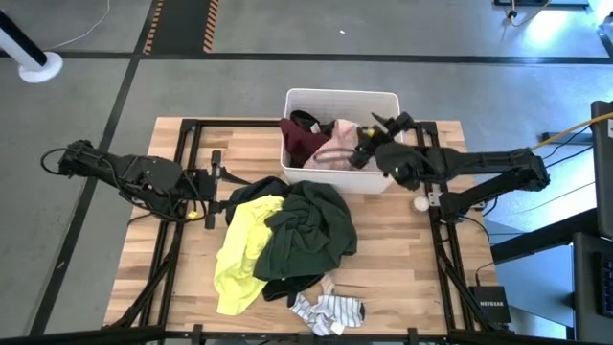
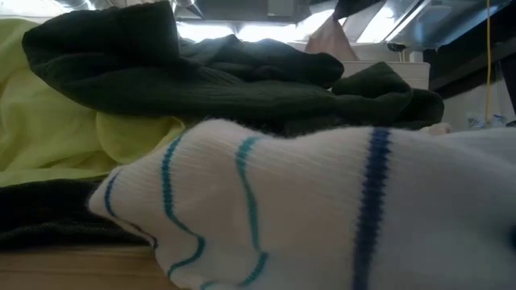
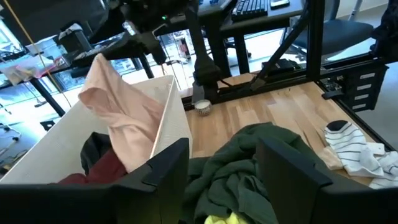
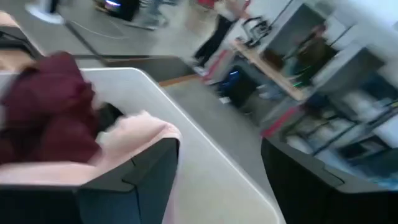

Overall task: Sort clothes
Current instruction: Put the pink underwear into the white laundry organizer

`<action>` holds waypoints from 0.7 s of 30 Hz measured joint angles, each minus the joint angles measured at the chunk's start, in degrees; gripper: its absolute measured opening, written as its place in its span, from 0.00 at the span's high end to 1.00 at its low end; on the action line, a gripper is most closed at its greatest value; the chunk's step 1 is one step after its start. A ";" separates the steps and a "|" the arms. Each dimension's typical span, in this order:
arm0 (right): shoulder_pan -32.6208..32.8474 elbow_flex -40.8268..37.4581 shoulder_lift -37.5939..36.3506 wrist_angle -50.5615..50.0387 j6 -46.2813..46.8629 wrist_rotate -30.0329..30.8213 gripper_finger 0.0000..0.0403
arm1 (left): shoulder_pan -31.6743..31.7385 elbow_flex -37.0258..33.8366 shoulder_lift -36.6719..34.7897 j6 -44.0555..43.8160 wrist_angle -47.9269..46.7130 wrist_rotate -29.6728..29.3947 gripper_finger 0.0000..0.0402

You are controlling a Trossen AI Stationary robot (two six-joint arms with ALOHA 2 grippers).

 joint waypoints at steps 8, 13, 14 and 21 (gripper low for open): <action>2.59 4.57 -0.15 -13.89 12.45 -30.93 0.39 | 0.00 0.00 0.02 -3.89 -1.91 0.00 0.55; 4.52 9.07 -0.26 -31.61 22.87 -18.15 0.39 | 0.00 0.00 0.39 -5.84 -1.96 -0.01 0.55; 3.97 9.46 -0.27 -34.44 25.14 -16.86 0.39 | 0.00 0.00 0.60 -6.07 -1.96 0.00 0.55; 2.21 8.74 -0.05 -38.68 30.10 -37.08 0.39 | 0.00 0.00 1.82 -4.02 -1.96 0.01 0.55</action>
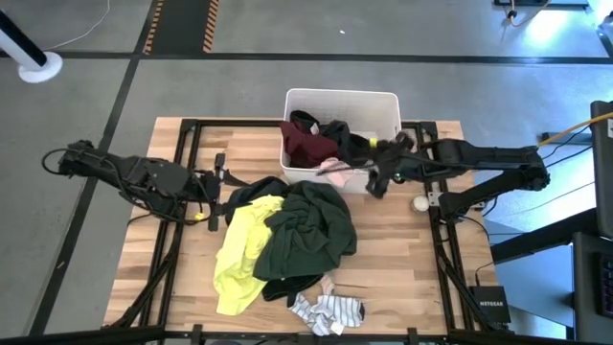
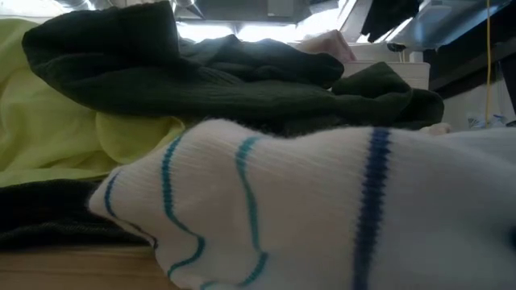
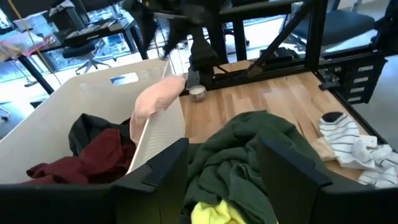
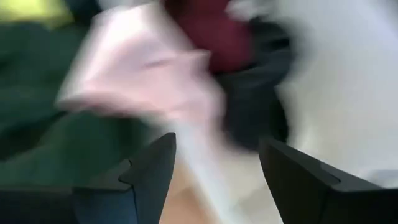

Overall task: Sort clothes
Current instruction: Put the pink underwear into the white laundry organizer, then put the white/blue sock into the white laundry organizer

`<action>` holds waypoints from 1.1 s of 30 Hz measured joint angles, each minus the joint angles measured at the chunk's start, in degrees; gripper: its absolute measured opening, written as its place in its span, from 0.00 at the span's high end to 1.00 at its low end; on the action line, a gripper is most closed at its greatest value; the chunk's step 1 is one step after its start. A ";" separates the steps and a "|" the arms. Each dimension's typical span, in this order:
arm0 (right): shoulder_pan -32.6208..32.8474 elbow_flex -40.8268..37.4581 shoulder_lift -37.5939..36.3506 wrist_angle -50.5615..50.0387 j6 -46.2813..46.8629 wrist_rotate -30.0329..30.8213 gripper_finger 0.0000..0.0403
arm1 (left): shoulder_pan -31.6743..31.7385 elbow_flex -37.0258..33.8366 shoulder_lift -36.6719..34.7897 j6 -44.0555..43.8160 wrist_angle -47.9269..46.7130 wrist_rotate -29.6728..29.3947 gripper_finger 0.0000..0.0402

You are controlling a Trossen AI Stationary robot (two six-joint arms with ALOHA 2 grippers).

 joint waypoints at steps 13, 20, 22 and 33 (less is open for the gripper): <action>7.17 -8.92 7.63 20.36 -16.33 4.88 0.39 | 0.00 0.00 0.06 2.51 1.54 0.01 0.55; 5.07 -8.81 9.04 28.47 -19.52 32.04 0.39 | 0.00 0.00 0.06 3.17 1.78 0.02 0.55; 3.35 -7.83 8.31 26.96 -17.85 37.66 0.39 | 0.00 0.00 0.06 3.05 1.78 0.02 0.55; 4.06 -1.01 4.06 19.64 -12.12 1.97 0.39 | -0.02 0.00 0.06 1.18 1.12 0.04 0.55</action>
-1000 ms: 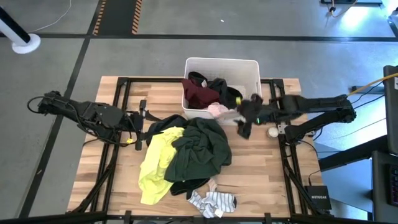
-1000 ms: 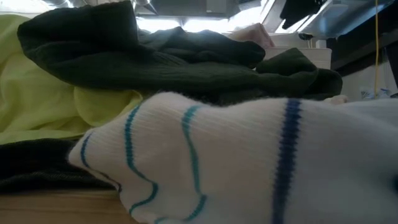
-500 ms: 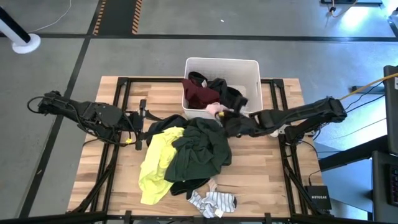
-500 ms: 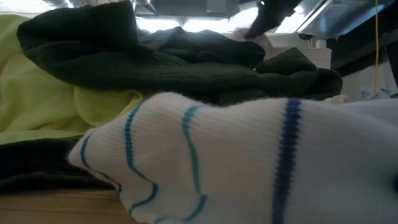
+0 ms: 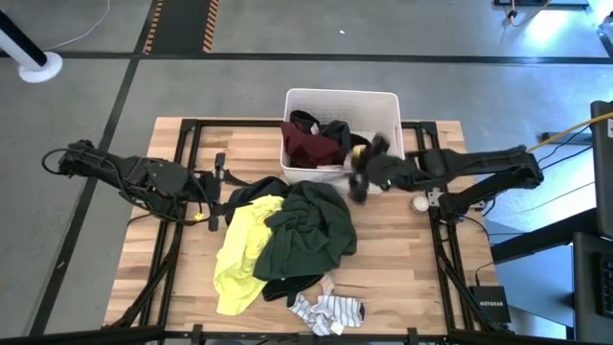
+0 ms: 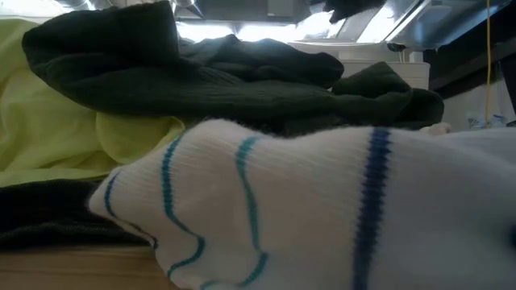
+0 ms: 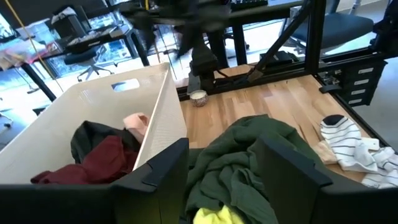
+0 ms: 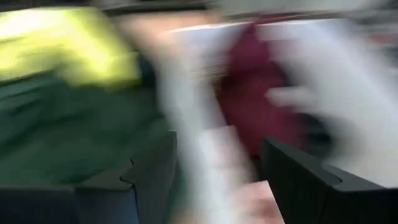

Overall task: Sort clothes
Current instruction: Put the white/blue sock into the white laundry organizer

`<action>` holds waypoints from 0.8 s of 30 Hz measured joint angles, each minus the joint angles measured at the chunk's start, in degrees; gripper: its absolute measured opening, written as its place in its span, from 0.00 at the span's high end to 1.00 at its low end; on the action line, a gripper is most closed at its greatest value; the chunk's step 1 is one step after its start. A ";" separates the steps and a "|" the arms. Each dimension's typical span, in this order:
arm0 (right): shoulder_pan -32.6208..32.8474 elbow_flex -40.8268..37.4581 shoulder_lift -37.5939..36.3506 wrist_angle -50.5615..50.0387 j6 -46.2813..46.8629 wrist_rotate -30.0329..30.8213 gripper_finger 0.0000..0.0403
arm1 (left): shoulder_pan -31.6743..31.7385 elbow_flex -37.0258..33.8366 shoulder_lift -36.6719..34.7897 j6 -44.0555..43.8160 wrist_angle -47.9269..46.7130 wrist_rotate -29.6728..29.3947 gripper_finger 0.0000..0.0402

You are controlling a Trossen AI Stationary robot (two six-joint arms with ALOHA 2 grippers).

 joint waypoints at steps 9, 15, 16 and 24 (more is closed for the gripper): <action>16.23 -8.91 0.56 5.08 15.50 -18.62 0.39 | 0.00 0.00 0.00 -1.20 -0.40 -0.01 0.55; 24.06 -17.62 5.41 14.05 23.64 -19.29 0.39 | 0.02 0.00 0.00 -0.46 -0.09 -0.02 0.55; 24.88 -18.51 6.83 15.49 24.06 -19.34 0.39 | 0.02 0.00 0.00 -0.42 -0.09 -0.02 0.55; 27.83 -15.98 21.02 20.05 22.53 -22.90 0.39 | 0.02 0.00 0.00 3.57 1.35 -0.02 0.55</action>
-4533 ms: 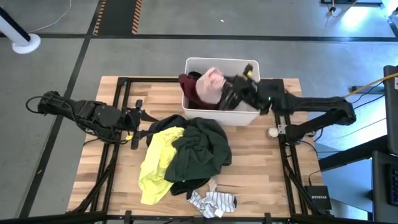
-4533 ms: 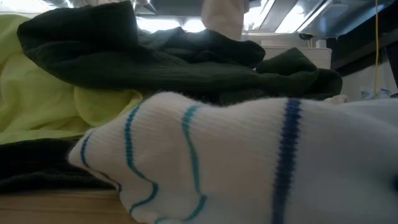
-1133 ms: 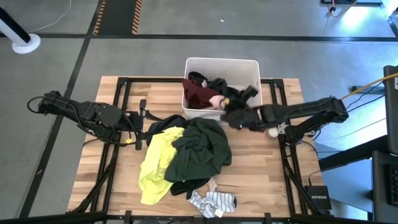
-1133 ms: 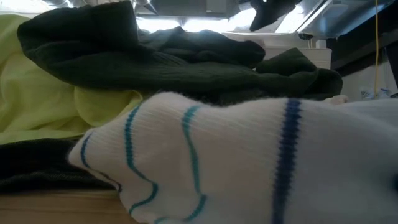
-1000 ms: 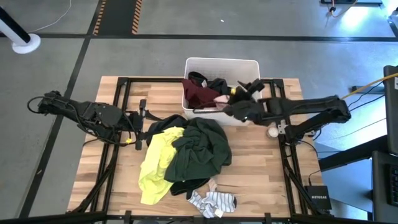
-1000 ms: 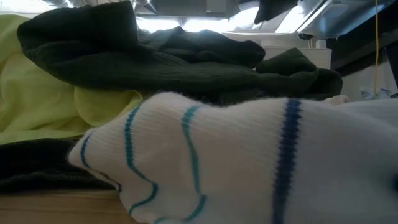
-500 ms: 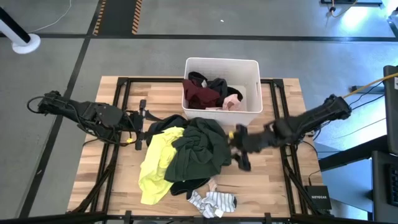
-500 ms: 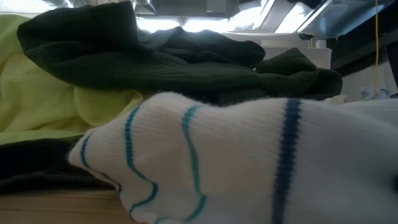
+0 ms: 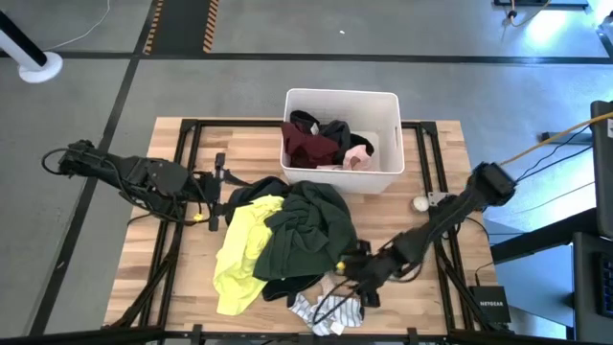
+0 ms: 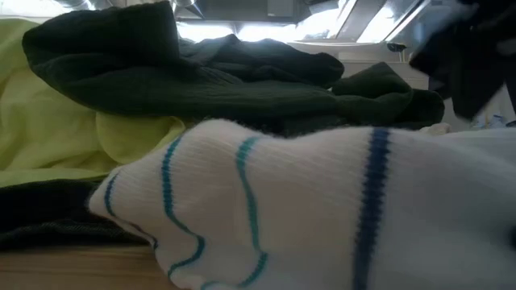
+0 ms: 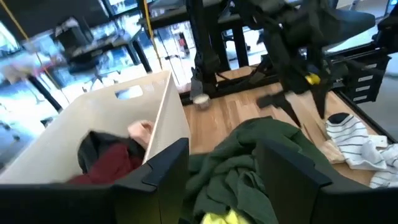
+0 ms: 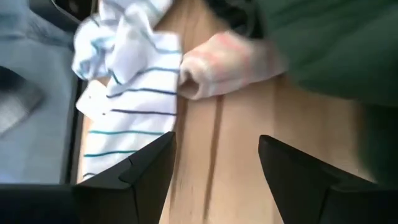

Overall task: Sort clothes
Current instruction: Put the white/blue sock into the white laundry organizer

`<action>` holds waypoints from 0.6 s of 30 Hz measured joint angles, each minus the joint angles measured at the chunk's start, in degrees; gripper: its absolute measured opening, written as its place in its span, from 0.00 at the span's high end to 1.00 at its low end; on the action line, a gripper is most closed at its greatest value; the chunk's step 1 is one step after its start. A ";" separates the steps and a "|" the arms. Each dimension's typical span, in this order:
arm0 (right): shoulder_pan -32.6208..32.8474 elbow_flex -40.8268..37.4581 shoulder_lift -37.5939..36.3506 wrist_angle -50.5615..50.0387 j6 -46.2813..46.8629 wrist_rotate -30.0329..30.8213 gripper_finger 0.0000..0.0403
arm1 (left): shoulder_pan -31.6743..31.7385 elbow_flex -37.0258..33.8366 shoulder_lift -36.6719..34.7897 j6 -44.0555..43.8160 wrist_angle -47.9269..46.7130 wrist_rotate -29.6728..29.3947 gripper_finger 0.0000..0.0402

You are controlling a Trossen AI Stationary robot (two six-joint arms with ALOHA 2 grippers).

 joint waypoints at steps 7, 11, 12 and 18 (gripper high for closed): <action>1.35 7.18 11.11 1.26 -2.97 -4.17 0.39 | -0.01 0.02 0.00 5.22 3.51 -0.01 0.55; 1.50 10.51 14.32 0.84 -2.86 -4.42 0.39 | 0.00 0.02 0.00 5.25 3.07 0.02 0.55; 1.51 11.41 14.69 0.84 -2.66 -4.16 0.39 | 0.00 0.02 0.00 4.81 3.13 0.02 0.55; 2.64 16.03 18.05 -0.60 -1.48 -2.01 0.39 | 0.00 0.01 0.00 3.06 2.15 0.04 0.55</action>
